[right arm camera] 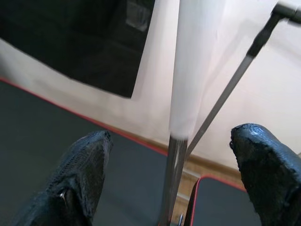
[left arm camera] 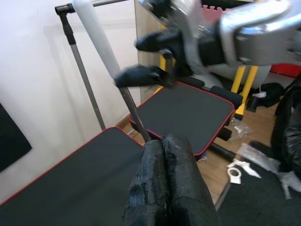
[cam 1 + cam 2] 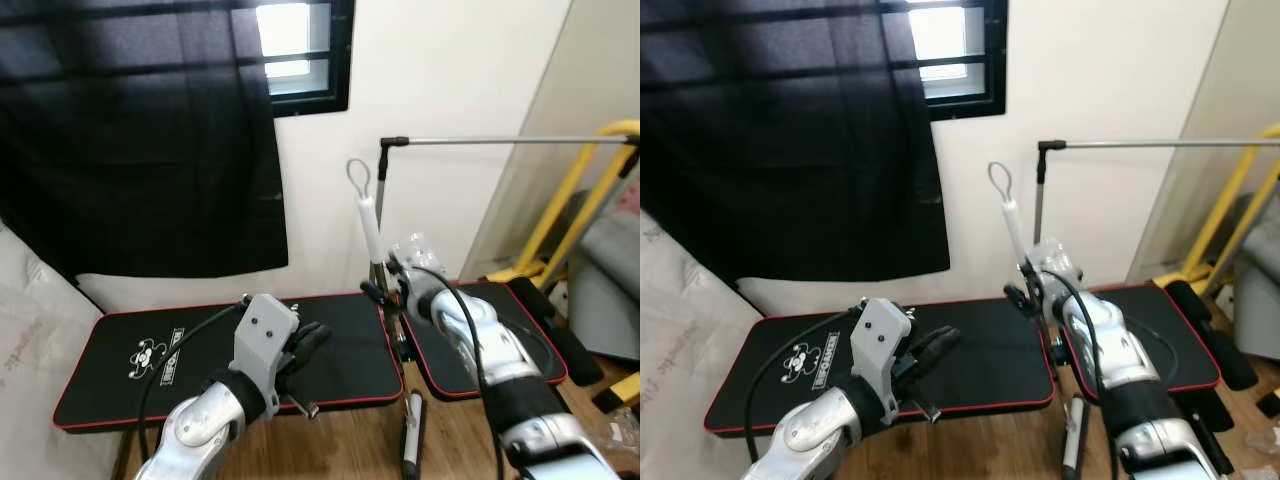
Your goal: Sweep floor
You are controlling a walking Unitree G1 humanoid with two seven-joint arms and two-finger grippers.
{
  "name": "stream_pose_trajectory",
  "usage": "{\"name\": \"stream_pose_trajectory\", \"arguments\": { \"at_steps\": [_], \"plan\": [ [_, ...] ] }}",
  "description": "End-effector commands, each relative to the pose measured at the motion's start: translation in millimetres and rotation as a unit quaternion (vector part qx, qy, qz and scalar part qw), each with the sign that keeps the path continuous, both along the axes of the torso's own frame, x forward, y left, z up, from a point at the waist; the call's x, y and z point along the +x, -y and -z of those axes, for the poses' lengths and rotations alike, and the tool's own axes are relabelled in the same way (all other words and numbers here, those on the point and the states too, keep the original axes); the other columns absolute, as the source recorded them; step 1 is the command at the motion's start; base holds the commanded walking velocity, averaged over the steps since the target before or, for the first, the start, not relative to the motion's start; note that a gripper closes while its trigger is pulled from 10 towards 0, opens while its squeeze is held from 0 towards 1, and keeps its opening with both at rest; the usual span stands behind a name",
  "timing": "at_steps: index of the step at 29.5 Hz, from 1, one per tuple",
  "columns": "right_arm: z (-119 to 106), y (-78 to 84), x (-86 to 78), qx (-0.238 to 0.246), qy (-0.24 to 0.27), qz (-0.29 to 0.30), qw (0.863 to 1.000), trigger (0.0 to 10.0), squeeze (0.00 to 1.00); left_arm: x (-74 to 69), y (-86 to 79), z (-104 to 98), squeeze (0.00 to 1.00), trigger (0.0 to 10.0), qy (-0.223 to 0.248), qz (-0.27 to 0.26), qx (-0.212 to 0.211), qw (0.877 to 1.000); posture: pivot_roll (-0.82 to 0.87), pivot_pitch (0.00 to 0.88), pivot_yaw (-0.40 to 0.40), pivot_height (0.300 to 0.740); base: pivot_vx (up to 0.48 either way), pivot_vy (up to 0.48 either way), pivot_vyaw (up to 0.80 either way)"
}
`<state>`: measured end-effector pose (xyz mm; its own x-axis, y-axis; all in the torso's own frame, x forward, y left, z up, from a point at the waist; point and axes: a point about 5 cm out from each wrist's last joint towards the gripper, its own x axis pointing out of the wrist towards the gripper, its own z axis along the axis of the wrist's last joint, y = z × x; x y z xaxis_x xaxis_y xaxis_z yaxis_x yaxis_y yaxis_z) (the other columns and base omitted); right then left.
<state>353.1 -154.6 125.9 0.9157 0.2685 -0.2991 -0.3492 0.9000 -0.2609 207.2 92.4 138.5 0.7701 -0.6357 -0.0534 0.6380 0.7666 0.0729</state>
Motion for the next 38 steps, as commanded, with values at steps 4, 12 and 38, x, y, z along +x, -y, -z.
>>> {"name": "stream_pose_trajectory", "arguments": {
  "at_steps": [4,12,38],
  "plan": [
    [-5.5,-8.9,11.8,0.003,0.011,0.016,1.000,10.0,0.00,-11.4,7.5,-2.5,0.00,10.0,-0.016,0.061,-0.018,0.998,-0.04,0.069,-0.042,0.740,0.000,0.000,0.00],
    [-16.1,-20.2,29.1,0.017,0.032,0.043,0.998,10.0,0.00,-15.2,10.0,-5.3,0.00,10.0,-0.021,0.070,-0.021,0.997,-0.01,0.088,-0.044,0.740,0.000,0.000,0.00],
    [-29.0,-11.2,47.7,0.019,0.074,0.116,0.990,0.0,0.00,-17.3,11.0,-9.7,0.00,10.0,-0.028,0.083,-0.017,0.996,0.00,0.109,-0.026,0.740,0.000,0.000,0.00]
  ]
}}
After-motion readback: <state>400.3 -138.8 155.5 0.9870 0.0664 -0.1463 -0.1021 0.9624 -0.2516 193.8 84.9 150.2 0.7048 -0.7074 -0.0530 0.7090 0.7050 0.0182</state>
